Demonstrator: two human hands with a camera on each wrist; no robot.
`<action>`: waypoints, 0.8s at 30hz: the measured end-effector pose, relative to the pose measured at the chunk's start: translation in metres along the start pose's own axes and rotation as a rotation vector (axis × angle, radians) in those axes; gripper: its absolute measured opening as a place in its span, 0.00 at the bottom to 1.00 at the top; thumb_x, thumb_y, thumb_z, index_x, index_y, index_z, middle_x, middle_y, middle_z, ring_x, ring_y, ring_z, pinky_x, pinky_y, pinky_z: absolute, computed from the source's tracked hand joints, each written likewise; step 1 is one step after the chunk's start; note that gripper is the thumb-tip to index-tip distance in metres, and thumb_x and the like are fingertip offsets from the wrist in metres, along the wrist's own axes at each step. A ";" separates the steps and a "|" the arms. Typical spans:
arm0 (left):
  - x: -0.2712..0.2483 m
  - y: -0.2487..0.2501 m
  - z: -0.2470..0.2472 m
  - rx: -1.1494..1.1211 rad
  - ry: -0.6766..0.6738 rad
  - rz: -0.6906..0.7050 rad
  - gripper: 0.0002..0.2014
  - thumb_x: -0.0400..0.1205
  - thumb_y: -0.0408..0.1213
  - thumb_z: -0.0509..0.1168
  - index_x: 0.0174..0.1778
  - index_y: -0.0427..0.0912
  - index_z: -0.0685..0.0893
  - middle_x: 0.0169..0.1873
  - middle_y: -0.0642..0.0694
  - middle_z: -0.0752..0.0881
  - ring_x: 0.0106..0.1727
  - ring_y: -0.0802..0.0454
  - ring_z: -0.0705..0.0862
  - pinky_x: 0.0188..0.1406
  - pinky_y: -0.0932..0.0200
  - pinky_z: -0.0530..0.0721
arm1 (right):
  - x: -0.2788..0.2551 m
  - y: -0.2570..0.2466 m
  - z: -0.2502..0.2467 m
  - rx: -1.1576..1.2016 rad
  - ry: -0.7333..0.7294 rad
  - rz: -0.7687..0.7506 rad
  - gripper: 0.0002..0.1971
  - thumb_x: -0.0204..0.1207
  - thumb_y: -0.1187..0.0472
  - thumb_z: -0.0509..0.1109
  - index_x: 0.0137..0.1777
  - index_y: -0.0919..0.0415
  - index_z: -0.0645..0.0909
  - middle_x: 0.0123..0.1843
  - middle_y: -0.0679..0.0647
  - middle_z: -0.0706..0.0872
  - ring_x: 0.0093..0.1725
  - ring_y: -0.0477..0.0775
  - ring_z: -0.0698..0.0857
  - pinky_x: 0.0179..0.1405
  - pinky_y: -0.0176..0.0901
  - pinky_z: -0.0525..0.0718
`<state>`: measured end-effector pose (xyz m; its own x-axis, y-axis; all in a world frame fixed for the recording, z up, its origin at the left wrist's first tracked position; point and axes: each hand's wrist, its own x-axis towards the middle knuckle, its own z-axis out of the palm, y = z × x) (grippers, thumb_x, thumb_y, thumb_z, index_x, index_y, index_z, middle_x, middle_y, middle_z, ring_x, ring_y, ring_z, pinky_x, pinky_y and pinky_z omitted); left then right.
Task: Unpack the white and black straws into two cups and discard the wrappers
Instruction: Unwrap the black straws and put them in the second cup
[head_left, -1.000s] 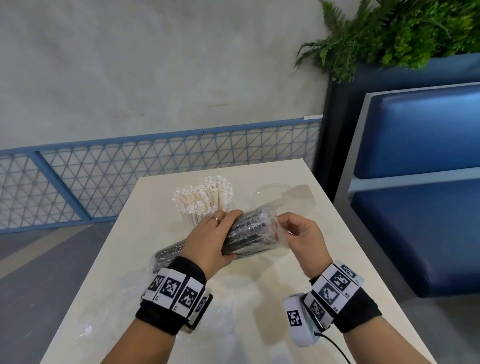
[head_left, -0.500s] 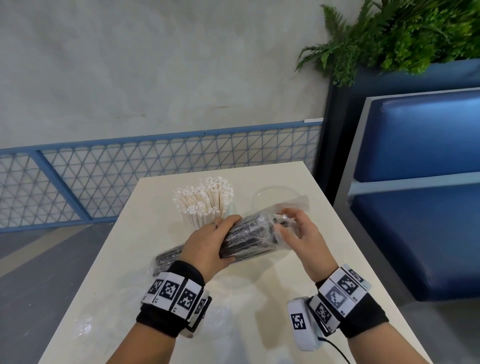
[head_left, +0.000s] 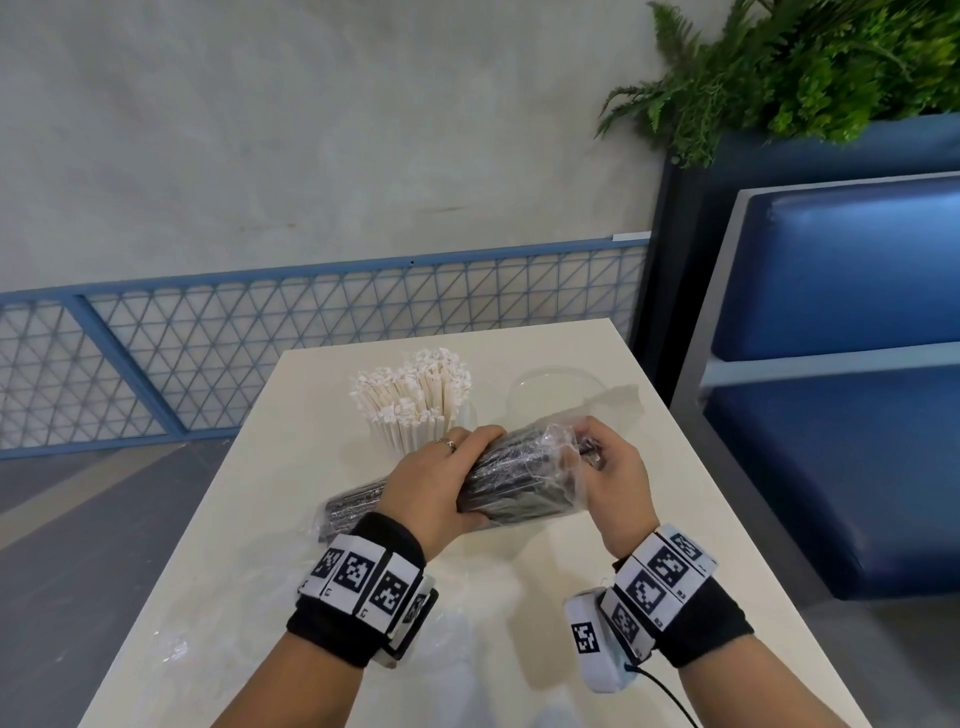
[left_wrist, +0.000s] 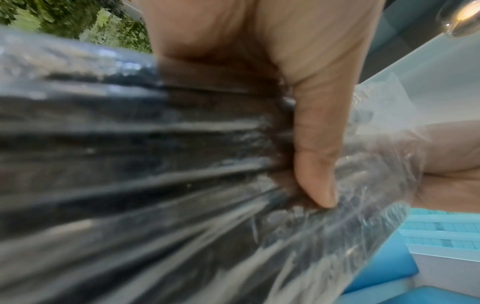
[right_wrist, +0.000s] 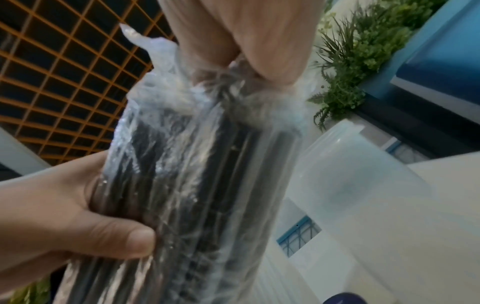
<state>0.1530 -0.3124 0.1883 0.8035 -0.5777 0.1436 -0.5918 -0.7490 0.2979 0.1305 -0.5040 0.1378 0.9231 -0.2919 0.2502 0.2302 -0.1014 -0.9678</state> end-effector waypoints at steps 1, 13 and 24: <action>0.000 0.000 0.001 -0.007 -0.008 0.005 0.38 0.69 0.47 0.74 0.73 0.55 0.63 0.58 0.52 0.77 0.55 0.51 0.79 0.49 0.59 0.74 | 0.000 0.002 0.002 0.010 0.022 0.012 0.10 0.73 0.72 0.71 0.44 0.55 0.84 0.40 0.58 0.87 0.42 0.68 0.86 0.47 0.72 0.85; 0.005 -0.012 0.004 -0.106 -0.010 -0.052 0.37 0.69 0.43 0.75 0.72 0.55 0.65 0.59 0.51 0.79 0.58 0.50 0.78 0.53 0.60 0.74 | 0.004 -0.016 -0.006 0.076 0.137 -0.015 0.09 0.73 0.66 0.72 0.39 0.49 0.86 0.34 0.57 0.87 0.34 0.60 0.82 0.39 0.60 0.85; -0.002 -0.034 0.009 -0.192 -0.019 -0.128 0.37 0.69 0.40 0.76 0.72 0.53 0.67 0.63 0.52 0.79 0.61 0.53 0.79 0.58 0.63 0.75 | 0.013 -0.021 -0.020 0.166 0.191 -0.062 0.07 0.70 0.55 0.75 0.44 0.57 0.86 0.45 0.62 0.88 0.48 0.67 0.86 0.60 0.69 0.81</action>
<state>0.1706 -0.2891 0.1692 0.8690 -0.4889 0.0760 -0.4602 -0.7421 0.4874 0.1314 -0.5243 0.1620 0.8344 -0.4660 0.2943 0.3463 0.0279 -0.9377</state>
